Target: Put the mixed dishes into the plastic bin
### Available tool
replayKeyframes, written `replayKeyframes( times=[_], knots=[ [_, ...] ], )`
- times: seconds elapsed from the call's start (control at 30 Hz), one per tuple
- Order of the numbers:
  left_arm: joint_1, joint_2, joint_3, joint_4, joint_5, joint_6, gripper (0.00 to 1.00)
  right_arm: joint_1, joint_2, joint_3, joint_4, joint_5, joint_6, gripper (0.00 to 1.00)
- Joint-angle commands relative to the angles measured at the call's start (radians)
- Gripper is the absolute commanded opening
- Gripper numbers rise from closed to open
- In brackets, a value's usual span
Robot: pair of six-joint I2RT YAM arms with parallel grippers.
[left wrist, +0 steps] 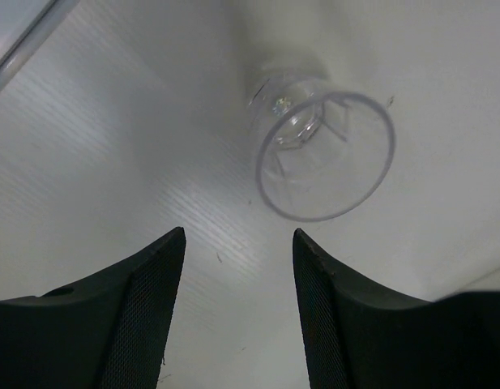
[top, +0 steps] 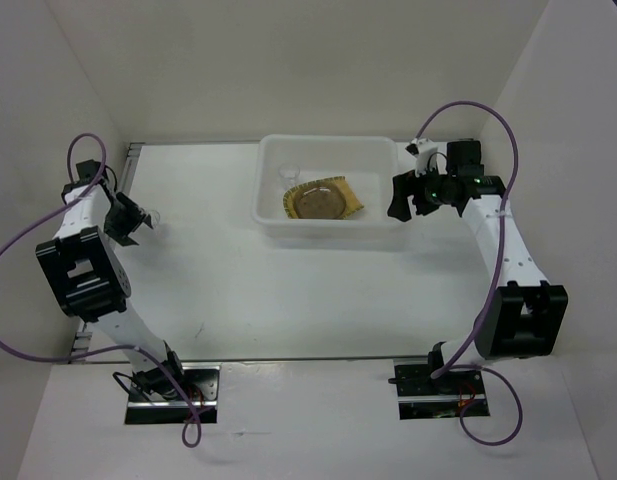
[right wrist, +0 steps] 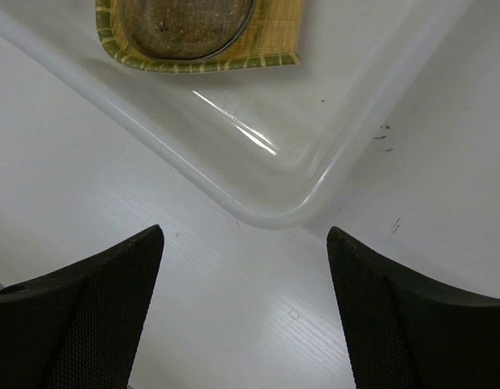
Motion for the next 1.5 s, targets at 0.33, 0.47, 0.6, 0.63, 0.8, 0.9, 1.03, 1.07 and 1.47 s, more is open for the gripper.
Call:
replayKeyframes(
  times=[0.33, 0.47, 0.6, 0.63, 0.8, 0.9, 1.03, 1.07, 1.47],
  knots=[
    [0.006, 0.137, 0.193, 0.027, -0.038, 0.014, 0.59, 0.007, -0.056, -0.013, -0.017, 0.038, -0.020, 0.86],
    [-0.004, 0.182, 0.216, 0.018, -0.061, 0.014, 0.56, 0.007, -0.047, -0.013, -0.017, 0.048, -0.020, 0.86],
    [-0.004, 0.218, 0.236, 0.009, -0.080, 0.023, 0.54, 0.007, -0.037, -0.013, -0.017, 0.058, -0.029, 0.86],
    [-0.013, 0.218, 0.236, 0.008, -0.080, 0.023, 0.54, 0.007, -0.028, -0.013, -0.017, 0.058, -0.029, 0.86],
    [-0.014, 0.239, 0.254, 0.018, -0.080, 0.023, 0.46, 0.007, -0.019, -0.004, -0.017, 0.067, -0.029, 0.87],
    [-0.014, 0.249, 0.255, 0.018, -0.080, 0.023, 0.31, 0.007, -0.010, -0.004, -0.017, 0.067, -0.029, 0.87],
    [-0.023, 0.249, 0.255, 0.018, -0.080, 0.023, 0.06, 0.007, -0.001, -0.004, -0.017, 0.067, -0.038, 0.87],
    [-0.023, 0.249, 0.255, 0.007, -0.080, 0.023, 0.02, 0.007, -0.001, 0.005, -0.017, 0.076, -0.038, 0.87],
    [-0.283, 0.042, 0.417, 0.048, 0.005, -0.048, 0.00, 0.007, 0.035, 0.048, 0.003, 0.097, -0.026, 0.90]
  ],
)
